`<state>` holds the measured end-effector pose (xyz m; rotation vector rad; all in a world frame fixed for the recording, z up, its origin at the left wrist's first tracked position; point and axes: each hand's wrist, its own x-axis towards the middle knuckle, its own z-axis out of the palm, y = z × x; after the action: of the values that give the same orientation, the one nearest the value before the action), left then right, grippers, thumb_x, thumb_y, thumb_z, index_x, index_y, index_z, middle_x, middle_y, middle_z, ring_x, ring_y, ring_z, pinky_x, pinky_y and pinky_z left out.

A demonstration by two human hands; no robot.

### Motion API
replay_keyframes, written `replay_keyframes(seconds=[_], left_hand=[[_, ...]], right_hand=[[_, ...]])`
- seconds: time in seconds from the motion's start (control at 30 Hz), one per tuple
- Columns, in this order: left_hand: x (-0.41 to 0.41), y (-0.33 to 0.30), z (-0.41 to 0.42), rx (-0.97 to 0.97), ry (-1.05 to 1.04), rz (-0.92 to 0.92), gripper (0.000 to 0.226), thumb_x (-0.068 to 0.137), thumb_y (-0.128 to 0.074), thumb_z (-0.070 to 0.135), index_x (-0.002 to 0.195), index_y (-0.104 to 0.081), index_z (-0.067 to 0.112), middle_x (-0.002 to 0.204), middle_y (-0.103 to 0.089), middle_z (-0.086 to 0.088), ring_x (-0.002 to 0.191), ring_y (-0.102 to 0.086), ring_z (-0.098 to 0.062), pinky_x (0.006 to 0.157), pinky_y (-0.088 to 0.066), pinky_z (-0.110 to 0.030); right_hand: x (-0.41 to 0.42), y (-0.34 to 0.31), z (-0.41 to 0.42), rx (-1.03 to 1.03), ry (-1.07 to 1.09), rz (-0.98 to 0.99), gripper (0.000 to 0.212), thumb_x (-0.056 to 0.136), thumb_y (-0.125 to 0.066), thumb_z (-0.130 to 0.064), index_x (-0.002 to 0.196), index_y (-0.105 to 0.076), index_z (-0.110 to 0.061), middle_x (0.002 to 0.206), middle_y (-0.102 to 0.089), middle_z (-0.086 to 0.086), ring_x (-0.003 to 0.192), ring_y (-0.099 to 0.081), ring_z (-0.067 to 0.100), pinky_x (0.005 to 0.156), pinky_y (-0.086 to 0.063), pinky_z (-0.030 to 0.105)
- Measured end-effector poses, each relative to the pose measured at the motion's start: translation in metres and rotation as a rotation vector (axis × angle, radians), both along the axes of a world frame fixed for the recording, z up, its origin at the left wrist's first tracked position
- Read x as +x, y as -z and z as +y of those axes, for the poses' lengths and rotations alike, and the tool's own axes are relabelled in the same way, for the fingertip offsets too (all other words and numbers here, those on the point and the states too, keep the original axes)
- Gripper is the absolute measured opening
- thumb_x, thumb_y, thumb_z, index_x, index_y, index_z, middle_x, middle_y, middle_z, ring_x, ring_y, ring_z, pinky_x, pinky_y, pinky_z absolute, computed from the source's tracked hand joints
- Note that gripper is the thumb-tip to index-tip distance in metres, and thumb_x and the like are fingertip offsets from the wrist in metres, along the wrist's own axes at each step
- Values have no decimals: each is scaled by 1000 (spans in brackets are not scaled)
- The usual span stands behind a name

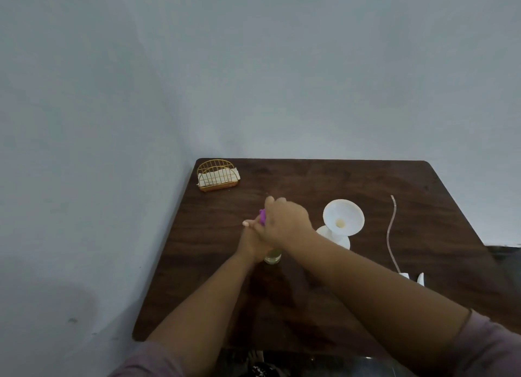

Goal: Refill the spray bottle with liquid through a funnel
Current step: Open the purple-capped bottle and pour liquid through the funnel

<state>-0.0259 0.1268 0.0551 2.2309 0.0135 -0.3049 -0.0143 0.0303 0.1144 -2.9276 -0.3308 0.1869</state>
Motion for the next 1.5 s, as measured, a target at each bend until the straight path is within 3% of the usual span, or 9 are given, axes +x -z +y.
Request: replay_keyframes(seconds=[0.2, 0.37, 0.53, 0.73, 0.87, 1.17, 1.33, 1.43, 1.5], left_hand=[[3, -1, -1, 50, -30, 43, 24, 93, -60, 15, 115, -61, 5, 108, -68, -12, 102, -63, -26, 81, -50, -34], [7, 4, 4, 5, 41, 56, 26, 85, -68, 9, 111, -63, 6, 105, -69, -12, 101, -64, -26, 86, -54, -39], [8, 6, 3, -114, 30, 45, 45, 75, -78, -1, 116, -60, 3, 99, -62, 1, 95, -61, -13, 63, -45, -2], [13, 13, 2, -89, 73, 51, 35, 77, -76, 2, 110, -64, 5, 90, -62, 6, 83, -60, -8, 63, -48, -9], [17, 20, 4, -100, 61, 57, 30, 73, -77, 5, 102, -69, 8, 94, -71, -1, 83, -66, -10, 75, -57, -30], [21, 21, 14, -271, 112, 121, 43, 69, -79, 3, 109, -66, 13, 107, -68, -8, 101, -65, -20, 87, -56, -36], [20, 18, 10, -240, 155, 111, 45, 75, -73, -4, 117, -62, 5, 108, -66, -4, 97, -63, -11, 82, -52, -22], [20, 18, 10, -214, 158, 89, 47, 72, -74, -3, 117, -61, 7, 109, -68, -5, 92, -65, -5, 76, -55, -19], [20, 19, 10, -213, 147, 120, 45, 72, -75, -3, 115, -63, 7, 106, -69, -4, 91, -66, -7, 75, -56, -19]], right_hand=[[3, 10, 6, -14, 2, -110, 35, 97, -40, -45, 108, -49, -13, 88, -63, 5, 66, -51, 17, 55, -39, 30], [0, 7, 1, -74, -108, -75, 27, 99, -39, -40, 105, -46, -15, 70, -45, 0, 54, -41, 13, 45, -27, 25], [9, 2, -10, -100, -242, -47, 22, 99, -39, -37, 109, -43, -17, 77, -49, 5, 54, -36, 13, 44, -25, 26], [13, 3, -10, -72, -294, 35, 21, 98, -43, -35, 111, -46, -19, 85, -45, 4, 80, -53, 21, 61, -41, 31], [15, 0, -12, -82, -316, 87, 25, 99, -40, -35, 115, -46, -17, 96, -49, 10, 90, -46, 22, 70, -41, 33], [14, -11, -28, -188, -551, 114, 48, 88, -63, -16, 129, -47, -35, 125, -36, 8, 110, -34, 23, 86, -43, 33], [11, -29, -25, 174, -328, 170, 41, 84, -62, -52, 118, -57, -31, 140, -30, 1, 127, -28, 25, 103, -37, 46], [7, -27, -6, 33, -71, 4, 65, 84, -40, -72, 119, -47, -18, 114, -49, 6, 107, -51, 26, 77, -46, 37], [5, -27, 0, -78, -45, 136, 55, 88, -49, -61, 119, -49, -15, 107, -57, 5, 96, -57, 24, 70, -42, 33]])
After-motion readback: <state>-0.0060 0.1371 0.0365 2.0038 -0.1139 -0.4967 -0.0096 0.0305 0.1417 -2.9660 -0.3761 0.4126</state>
